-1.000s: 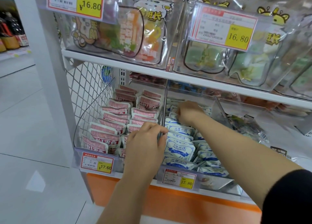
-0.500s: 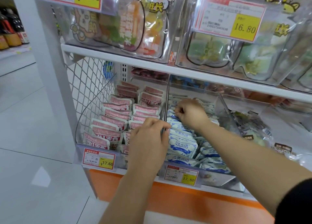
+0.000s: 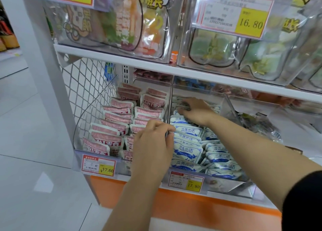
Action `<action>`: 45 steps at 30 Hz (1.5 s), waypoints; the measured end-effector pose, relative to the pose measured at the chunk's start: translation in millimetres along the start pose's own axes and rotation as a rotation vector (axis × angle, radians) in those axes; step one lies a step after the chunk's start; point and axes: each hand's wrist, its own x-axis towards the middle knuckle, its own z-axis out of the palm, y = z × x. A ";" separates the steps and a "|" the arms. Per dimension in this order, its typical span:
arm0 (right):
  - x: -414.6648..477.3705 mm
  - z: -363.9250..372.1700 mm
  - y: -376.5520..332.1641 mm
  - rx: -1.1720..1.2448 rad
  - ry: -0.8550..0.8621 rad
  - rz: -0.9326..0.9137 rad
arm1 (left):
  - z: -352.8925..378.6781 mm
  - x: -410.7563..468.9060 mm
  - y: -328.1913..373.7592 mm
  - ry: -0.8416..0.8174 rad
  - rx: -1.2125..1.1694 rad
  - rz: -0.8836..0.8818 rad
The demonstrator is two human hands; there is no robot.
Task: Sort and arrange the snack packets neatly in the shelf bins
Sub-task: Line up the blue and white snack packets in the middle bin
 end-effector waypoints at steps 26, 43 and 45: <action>46.2 -5.9 10.7 -0.117 0.146 -0.009 | 0.8 3.1 -2.0 -0.046 0.023 0.000; 53.2 0.9 7.1 -0.243 0.198 -0.096 | 1.1 1.0 -1.7 -0.037 0.012 0.010; 57.1 1.0 8.9 -0.276 0.177 -0.029 | 0.5 0.9 -1.8 -0.049 0.013 0.005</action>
